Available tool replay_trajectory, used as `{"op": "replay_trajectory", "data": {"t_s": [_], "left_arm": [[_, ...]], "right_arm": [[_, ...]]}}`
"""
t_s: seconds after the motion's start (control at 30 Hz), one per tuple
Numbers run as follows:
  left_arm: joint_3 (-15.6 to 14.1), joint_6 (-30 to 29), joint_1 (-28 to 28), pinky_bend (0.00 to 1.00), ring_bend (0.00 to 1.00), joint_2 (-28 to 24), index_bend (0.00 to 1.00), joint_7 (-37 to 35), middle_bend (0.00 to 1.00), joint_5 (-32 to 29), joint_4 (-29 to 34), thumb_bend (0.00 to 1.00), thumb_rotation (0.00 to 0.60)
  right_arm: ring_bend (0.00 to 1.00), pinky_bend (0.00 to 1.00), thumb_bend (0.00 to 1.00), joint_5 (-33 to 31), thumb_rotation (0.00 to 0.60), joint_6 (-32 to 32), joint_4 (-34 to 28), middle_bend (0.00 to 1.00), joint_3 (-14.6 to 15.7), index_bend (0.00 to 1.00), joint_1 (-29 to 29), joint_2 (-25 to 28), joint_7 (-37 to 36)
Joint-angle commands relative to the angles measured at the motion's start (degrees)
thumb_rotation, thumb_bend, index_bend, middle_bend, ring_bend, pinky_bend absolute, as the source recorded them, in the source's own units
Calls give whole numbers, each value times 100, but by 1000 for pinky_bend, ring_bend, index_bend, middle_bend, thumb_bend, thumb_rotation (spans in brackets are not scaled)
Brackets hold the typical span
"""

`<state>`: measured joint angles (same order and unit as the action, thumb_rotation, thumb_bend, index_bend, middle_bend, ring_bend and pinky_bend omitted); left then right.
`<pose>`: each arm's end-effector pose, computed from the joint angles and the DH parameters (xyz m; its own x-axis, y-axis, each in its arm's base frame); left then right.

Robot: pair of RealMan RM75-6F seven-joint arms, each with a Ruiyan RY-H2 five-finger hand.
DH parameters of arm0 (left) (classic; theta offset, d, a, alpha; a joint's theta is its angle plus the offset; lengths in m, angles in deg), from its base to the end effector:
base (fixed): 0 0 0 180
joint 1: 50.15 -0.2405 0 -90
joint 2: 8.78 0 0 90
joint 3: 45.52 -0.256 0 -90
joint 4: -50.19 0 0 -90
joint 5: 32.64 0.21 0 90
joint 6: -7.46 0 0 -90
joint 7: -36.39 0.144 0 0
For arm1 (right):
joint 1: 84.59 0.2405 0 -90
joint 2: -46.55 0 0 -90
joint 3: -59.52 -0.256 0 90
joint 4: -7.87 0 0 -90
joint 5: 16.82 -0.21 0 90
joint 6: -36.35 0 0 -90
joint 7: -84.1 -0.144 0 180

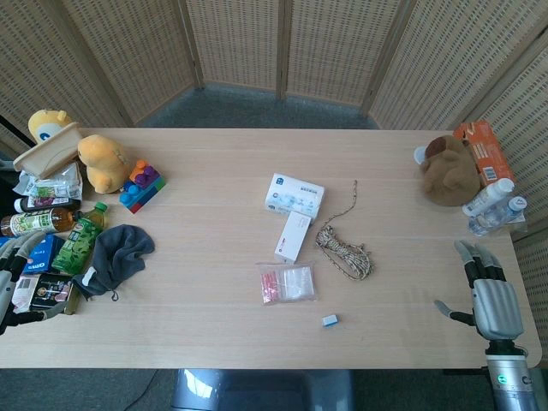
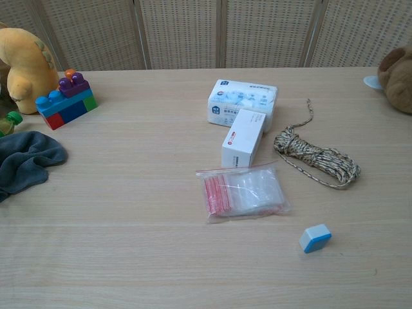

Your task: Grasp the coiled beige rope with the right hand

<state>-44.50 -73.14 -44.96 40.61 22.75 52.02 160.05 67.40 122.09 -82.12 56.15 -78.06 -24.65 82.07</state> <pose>-0.2734 0.1709 0.1954 0.1183 0.1113 0.9867 0.9921 0.0294 -0.1223 -0.3046 -0.1915 0.1271 0.2812 0.0205 0.9594 -0.9596 -0.0082 0.2814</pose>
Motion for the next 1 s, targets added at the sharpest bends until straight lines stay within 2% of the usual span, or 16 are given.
{"op": "replay_trajectory", "data": {"t_s": [0.03, 0.27, 0.57, 0.8, 1.0], "left_arm": [[-13, -49, -32, 0, 0, -15, 23, 2, 0, 24, 14, 0, 600], [-15, -63, -47, 0, 0, -26, 22, -23, 0, 17, 9, 0, 600], [75, 111, 63, 0, 0, 45, 22, 19, 0, -203, -54, 0, 600], [124, 102, 51, 0, 0, 6, 23, -105, 0, -311, -97, 0, 600], [131, 50, 5, 0, 0, -55, 23, -235, 0, -314, -120, 0, 600]], "right_arm": [[0, 0, 0, 14, 600, -43, 24, 0, 11, 0, 2, -4, -22], [0, 0, 0, -106, 600, -356, -64, 0, -82, 0, 164, -194, 80], [0, 0, 0, -1031, 600, -1449, -405, 0, -645, 0, 973, -950, 771], [0, 0, 0, -1746, 600, -1931, -103, 0, -779, 0, 1424, -1837, 1445], [0, 0, 0, -2100, 600, -2199, 327, 0, -786, 0, 1604, -2285, 1518]]}}
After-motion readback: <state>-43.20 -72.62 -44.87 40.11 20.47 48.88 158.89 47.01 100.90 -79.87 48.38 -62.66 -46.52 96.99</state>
